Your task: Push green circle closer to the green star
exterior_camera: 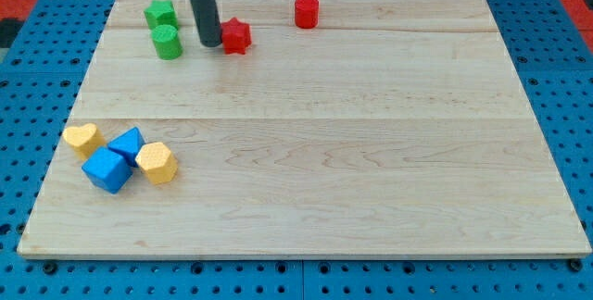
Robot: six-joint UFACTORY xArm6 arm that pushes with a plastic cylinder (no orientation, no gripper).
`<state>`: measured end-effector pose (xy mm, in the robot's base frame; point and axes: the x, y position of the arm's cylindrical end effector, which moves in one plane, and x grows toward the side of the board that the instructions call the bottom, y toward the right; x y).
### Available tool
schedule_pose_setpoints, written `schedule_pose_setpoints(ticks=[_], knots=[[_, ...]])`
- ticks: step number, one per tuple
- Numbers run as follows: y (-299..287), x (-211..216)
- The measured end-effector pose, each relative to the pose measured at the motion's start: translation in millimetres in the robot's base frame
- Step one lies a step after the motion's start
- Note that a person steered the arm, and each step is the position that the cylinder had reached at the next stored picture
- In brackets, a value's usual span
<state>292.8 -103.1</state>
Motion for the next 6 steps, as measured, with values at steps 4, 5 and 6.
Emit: schedule_pose_setpoints(ticks=[4,5,6], knots=[[15.9,93.5],[-44.7,87.4],[-99.0,70.4]])
